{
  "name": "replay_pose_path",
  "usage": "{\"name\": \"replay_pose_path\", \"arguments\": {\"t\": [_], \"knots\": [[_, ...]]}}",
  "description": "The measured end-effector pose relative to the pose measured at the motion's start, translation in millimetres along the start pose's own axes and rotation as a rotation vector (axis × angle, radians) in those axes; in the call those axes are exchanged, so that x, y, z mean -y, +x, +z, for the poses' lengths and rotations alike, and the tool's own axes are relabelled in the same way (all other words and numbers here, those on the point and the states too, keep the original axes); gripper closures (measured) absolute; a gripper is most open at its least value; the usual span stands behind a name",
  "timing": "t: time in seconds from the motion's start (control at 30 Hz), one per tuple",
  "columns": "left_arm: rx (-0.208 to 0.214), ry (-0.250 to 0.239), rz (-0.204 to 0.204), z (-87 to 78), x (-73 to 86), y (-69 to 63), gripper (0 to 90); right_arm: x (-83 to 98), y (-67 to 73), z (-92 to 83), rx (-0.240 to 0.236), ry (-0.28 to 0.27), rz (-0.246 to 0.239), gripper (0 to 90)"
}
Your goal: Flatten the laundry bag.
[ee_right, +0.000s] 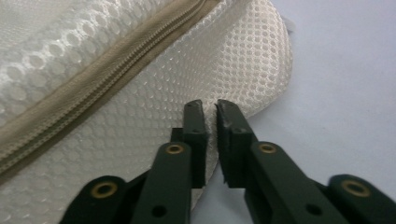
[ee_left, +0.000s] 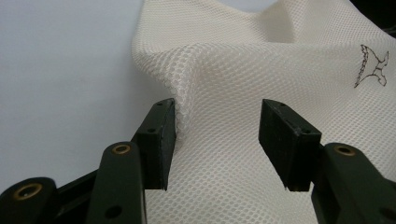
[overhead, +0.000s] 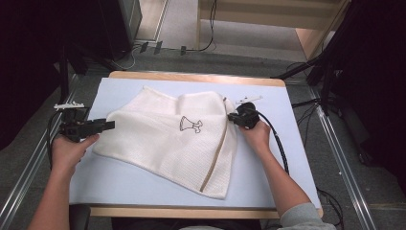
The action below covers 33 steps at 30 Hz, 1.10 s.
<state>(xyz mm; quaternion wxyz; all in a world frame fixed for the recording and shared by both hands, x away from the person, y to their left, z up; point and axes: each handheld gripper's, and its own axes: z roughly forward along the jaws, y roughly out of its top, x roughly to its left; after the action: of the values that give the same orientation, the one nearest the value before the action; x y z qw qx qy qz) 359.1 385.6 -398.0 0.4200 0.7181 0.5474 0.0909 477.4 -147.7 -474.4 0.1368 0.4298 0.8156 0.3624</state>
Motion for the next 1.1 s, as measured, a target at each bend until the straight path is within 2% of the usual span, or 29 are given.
{"name": "replay_pose_path", "arguments": {"t": [0.17,0.23,0.33,0.43,0.63,0.67,0.7,0.73,0.77,0.8,0.97,1.03,1.07,1.1], "knots": [[0.006,0.000,-0.001,2.7,-2.6,0.1,47.2,2.4,-1.1,-13.4,0.017,0.035,0.007,88.9],[0.013,0.000,0.006,6.9,-6.1,-1.5,47.1,14.1,-5.4,-28.6,0.021,0.055,0.015,89.0],[0.022,0.006,0.016,12.6,-10.1,-4.2,46.9,27.8,-10.4,-42.9,0.011,0.060,0.052,88.5],[0.031,0.014,0.030,18.9,-14.6,-7.2,46.8,42.7,-13.6,-56.1,0.004,0.060,0.065,88.1],[0.040,0.026,0.046,31.0,-22.0,-11.8,46.4,65.5,-9.3,-74.4,0.001,0.061,0.084,87.5],[0.043,0.033,0.051,34.9,-24.1,-12.8,46.2,73.9,-7.5,-81.2,-0.005,0.057,0.077,87.3],[0.043,0.033,0.051,34.9,-24.1,-12.8,46.2,73.9,-7.5,-81.2,-0.005,0.057,0.077,87.3],[0.043,0.036,0.053,37.6,-25.4,-13.7,46.2,82.4,-5.0,-87.8,-0.018,0.063,0.099,87.3],[0.043,0.040,0.055,39.0,-26.1,-14.0,46.2,82.4,-5.0,-87.8,-0.018,0.063,0.099,87.3],[0.047,0.044,0.059,41.0,-27.3,-14.5,46.2,88.7,-2.3,-95.1,-0.028,0.079,0.101,87.4],[0.042,0.056,0.069,46.0,-29.0,-17.1,46.1,93.1,-0.3,-105.0,-0.036,0.084,0.088,82.2],[0.041,0.058,0.069,45.6,-28.4,-17.2,45.9,87.2,-1.3,-110.6,-0.017,0.036,0.075,77.9],[0.040,0.058,0.068,45.1,-28.1,-17.3,45.9,78.7,-2.3,-112.7,-0.012,-0.009,0.064,72.2],[0.037,0.057,0.067,43.8,-27.2,-17.5,45.9,73.9,-2.7,-111.7,-0.012,-0.023,0.061,71.3]]}}
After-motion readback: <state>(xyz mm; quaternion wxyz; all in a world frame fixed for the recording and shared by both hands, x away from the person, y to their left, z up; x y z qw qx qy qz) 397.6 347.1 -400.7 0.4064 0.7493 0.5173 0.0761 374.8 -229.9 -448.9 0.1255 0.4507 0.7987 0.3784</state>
